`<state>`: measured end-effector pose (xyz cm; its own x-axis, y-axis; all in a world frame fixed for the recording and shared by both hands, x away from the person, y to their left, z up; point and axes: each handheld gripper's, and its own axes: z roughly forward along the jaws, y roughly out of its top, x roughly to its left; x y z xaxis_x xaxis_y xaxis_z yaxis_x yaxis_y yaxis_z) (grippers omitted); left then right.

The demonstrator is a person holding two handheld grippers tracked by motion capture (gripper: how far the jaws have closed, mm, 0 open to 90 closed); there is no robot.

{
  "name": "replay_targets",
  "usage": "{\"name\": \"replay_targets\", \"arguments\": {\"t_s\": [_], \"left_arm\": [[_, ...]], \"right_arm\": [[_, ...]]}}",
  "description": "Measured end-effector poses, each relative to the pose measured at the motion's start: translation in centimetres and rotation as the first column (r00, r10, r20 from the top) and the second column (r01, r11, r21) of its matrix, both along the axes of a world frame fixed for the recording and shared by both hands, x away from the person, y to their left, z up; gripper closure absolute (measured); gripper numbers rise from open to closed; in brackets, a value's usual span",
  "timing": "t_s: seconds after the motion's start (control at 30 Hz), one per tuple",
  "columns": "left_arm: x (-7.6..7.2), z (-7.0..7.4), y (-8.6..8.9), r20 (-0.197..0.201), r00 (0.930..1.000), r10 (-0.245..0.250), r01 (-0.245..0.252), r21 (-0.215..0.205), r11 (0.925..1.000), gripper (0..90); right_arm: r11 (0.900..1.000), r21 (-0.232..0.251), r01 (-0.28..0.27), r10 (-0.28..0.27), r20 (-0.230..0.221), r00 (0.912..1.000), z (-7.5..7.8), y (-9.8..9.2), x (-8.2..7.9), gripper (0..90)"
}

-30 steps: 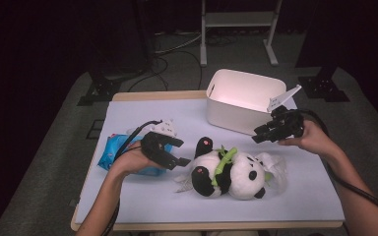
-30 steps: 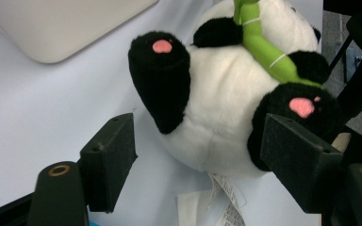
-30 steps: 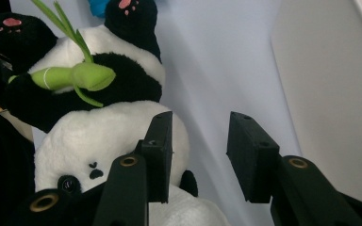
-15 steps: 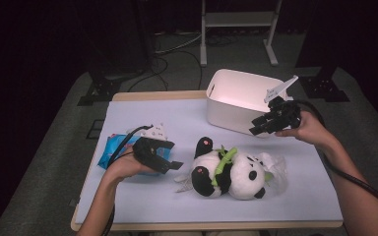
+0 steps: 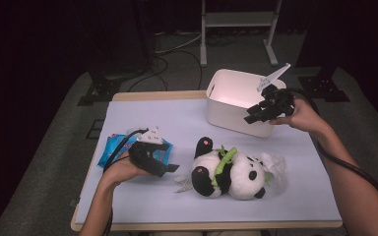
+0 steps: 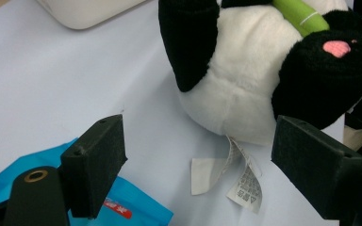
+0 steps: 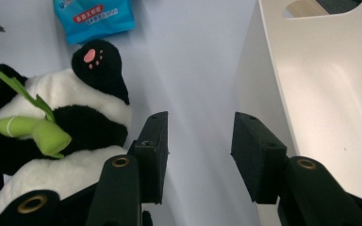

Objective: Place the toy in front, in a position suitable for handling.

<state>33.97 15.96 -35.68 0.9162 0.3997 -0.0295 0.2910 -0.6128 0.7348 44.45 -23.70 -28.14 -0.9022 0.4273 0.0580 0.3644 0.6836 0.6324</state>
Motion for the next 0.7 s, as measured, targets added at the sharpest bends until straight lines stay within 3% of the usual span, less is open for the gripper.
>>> {"name": "replay_targets", "arguments": {"t_s": [0.27,0.7], "left_arm": [[-0.3,-0.5,0.4,-0.01,0.9999,0.012,-0.012,0.0,0.9999,16.6],[-0.2,-0.6,0.6,-0.019,0.9997,0.013,-0.013,0.005,0.9999,16.6]], "right_arm": [[1.0,-0.015,0.01,-0.01,0.006,0.9999,0.6,0.8,2.0,55.1],[0.998,-0.056,0.043,-0.043,-0.013,0.999,-0.3,1.2,4.6,58.3]]}}
